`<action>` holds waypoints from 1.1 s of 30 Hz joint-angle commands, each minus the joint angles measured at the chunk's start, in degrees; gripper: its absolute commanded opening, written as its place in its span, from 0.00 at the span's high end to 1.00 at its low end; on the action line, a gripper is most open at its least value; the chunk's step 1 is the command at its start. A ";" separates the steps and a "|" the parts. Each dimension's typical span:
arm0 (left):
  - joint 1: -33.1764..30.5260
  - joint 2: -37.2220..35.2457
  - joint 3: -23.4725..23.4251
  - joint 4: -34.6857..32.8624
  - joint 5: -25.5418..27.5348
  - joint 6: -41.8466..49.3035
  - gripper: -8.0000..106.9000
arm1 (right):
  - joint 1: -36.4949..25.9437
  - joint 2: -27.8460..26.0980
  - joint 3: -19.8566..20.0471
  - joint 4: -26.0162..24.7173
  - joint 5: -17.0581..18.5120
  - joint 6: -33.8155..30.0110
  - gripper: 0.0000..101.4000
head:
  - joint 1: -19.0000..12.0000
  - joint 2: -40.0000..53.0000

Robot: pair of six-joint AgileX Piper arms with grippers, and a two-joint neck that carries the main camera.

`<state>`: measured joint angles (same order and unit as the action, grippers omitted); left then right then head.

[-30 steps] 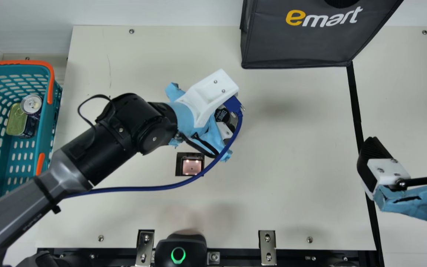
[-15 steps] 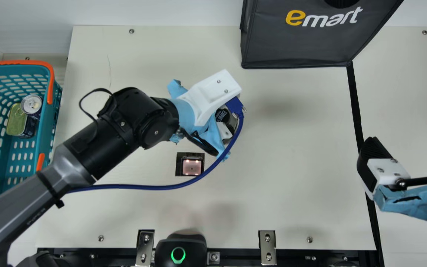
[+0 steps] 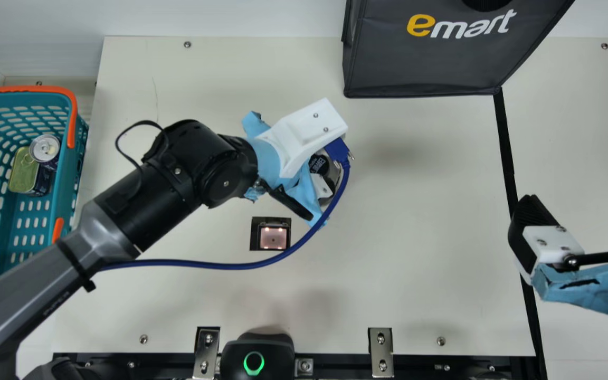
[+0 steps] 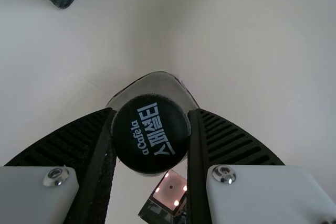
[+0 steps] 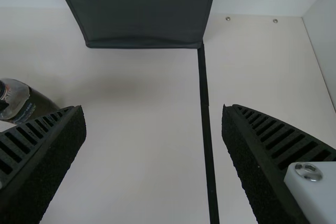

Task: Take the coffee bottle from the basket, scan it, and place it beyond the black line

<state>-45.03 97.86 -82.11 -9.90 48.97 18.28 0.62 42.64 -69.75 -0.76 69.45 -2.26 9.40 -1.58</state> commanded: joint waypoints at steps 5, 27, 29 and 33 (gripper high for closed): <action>-0.12 0.31 -0.63 0.13 0.23 -0.22 0.37 | 0.00 0.00 0.00 0.00 0.00 0.00 0.10 | -1.48 0.00; -0.20 0.49 -1.94 1.29 0.22 -2.56 0.15 | 0.00 0.00 0.00 0.00 -0.05 0.00 0.10 | -1.48 0.00; -0.10 0.33 -1.86 1.57 0.12 -3.13 0.15 | 0.00 0.00 0.00 0.00 -0.05 0.00 0.10 | -1.48 0.00; 0.26 -0.07 -1.43 2.15 -0.19 -4.40 0.15 | 0.00 0.00 0.00 0.00 -0.05 0.00 0.10 | -1.48 0.00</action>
<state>-44.80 97.89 -83.69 -7.73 48.91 14.16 0.62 42.64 -69.75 -0.76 69.40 -2.26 9.40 -1.58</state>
